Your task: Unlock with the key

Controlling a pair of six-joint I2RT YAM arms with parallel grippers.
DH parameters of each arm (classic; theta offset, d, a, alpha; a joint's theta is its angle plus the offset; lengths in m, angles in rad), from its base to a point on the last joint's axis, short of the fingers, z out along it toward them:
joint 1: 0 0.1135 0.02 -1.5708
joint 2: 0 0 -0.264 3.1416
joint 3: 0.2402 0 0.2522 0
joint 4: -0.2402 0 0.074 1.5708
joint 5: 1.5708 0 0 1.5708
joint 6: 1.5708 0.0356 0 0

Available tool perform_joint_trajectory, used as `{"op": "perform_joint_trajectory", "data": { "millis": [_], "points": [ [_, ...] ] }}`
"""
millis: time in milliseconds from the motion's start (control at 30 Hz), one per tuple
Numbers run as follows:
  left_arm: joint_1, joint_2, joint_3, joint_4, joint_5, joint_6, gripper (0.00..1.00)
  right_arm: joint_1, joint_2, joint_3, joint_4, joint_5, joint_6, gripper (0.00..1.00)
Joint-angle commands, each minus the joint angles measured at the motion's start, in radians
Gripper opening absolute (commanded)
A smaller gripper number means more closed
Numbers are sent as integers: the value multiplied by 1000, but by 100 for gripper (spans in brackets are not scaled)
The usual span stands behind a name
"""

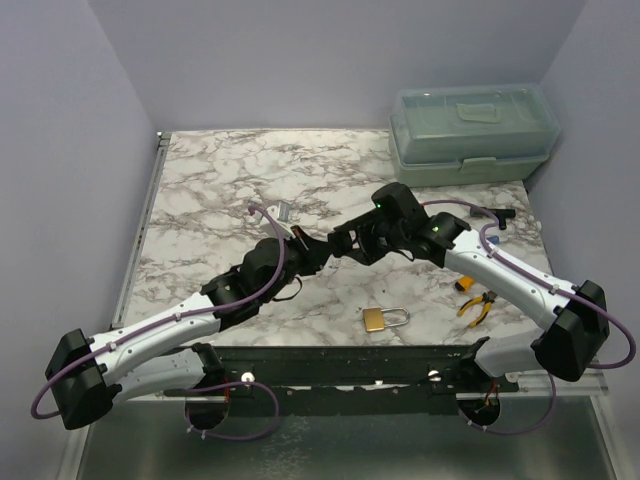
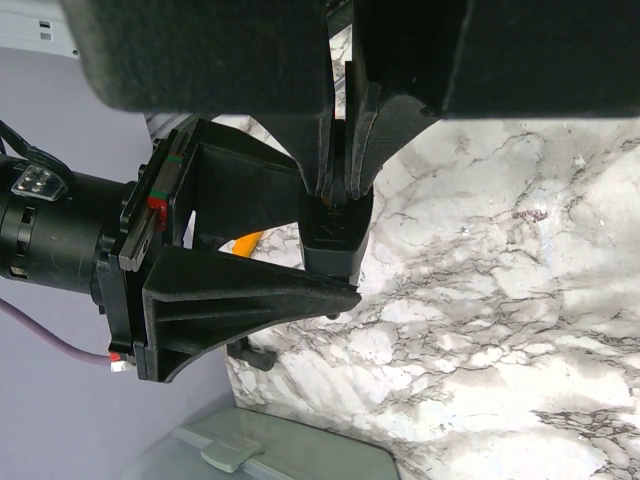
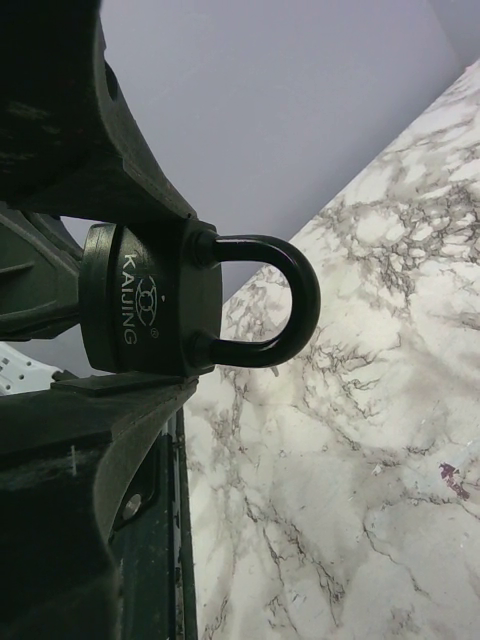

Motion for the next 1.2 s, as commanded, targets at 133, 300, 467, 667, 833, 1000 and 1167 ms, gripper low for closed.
{"op": "perform_joint_trajectory", "data": {
  "millis": [133, 300, 467, 667, 833, 1000, 1167],
  "points": [
    [-8, 19, 7, 1, -13, 4, 0, 21, -34, 58, 95, -76, 19, 0],
    [-8, 31, -1, 31, -17, 19, 0, 21, -34, 60, 100, -86, 18, 0],
    [-7, 69, 1, 67, -30, 85, 0, 32, -27, 81, 87, -91, 20, 0],
    [-7, 94, -5, 100, -31, 102, 0, 46, -4, 109, 84, -103, 10, 0],
    [-7, 16, -23, 57, -34, 123, 11, 46, -56, 53, 68, -54, 22, 0],
    [-7, -109, -55, -22, -50, 131, 36, 46, -113, -1, 47, -9, 36, 0],
    [-7, -220, -87, -80, -33, 142, 56, 46, -128, -17, 38, 6, 38, 0]
  ]
}}
